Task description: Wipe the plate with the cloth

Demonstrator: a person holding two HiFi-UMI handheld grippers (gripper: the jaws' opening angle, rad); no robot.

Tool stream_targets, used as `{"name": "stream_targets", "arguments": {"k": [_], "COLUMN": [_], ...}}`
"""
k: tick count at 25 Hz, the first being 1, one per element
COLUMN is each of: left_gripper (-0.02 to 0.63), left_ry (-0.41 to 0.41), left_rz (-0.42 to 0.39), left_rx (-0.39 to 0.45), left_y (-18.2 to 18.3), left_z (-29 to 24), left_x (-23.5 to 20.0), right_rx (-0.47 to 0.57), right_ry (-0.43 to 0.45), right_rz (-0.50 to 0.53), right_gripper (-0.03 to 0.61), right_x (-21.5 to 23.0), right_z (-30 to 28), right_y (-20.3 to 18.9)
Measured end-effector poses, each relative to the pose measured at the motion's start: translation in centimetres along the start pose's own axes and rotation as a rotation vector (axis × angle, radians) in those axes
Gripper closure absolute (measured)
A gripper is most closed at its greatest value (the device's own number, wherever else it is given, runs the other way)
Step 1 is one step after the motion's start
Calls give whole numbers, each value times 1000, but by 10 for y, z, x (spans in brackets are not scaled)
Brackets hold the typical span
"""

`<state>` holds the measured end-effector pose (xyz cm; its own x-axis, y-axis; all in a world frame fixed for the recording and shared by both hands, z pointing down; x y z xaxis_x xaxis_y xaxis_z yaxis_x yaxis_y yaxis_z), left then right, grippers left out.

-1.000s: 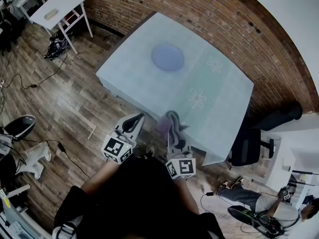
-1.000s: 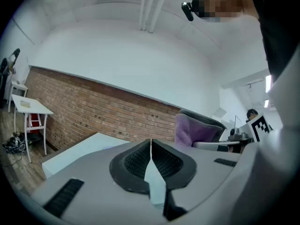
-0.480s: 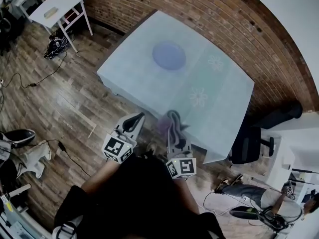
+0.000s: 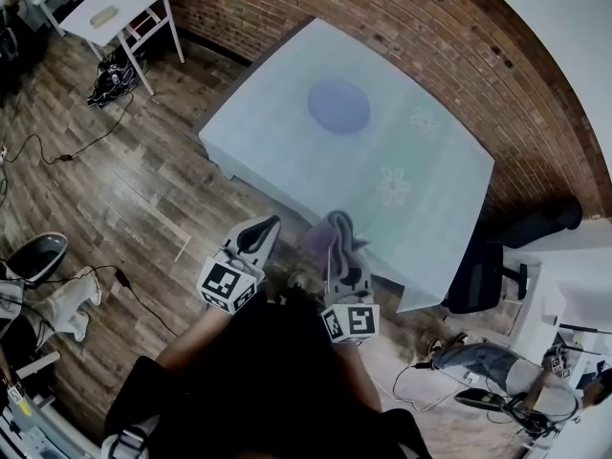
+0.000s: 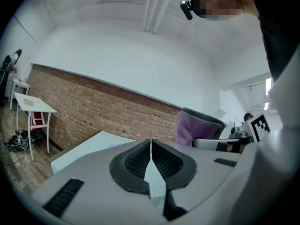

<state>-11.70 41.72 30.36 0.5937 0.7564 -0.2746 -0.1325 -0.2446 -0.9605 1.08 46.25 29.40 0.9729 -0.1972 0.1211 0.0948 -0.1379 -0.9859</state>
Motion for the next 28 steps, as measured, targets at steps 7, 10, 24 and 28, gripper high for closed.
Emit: {"name": "stream_targets", "arguments": {"k": [7, 10, 24, 28], "left_gripper": [575, 575, 575, 575], "left_ry": [-24, -28, -8, 4], "left_rz": [17, 28, 12, 11], "left_rx": [5, 1, -25, -45], "left_y": [-4, -6, 10, 11], "left_z": [19, 15, -66, -100], "left_x": [-17, -22, -73, -88], "right_rx": [-1, -16, 7, 12], "right_ry": [-31, -39, -23, -5], "right_rz": [20, 18, -8, -8], "right_gripper": [517, 517, 517, 517], "right_x": [-25, -25, 28, 54], "right_z": [-3, -8, -93, -124], "right_y": [-9, -11, 7, 11]}}
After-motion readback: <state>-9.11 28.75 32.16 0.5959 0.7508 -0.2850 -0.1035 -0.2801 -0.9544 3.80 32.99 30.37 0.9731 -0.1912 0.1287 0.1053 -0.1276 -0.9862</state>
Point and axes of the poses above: the fingertips, and each gripper's own axes: z backward along the fingers, x to its right, y out of its top, the point moved 1 cm from there along z, backward along the fingers, and after that the axes turned 6 degrees about -y, right-handed, at the moved point
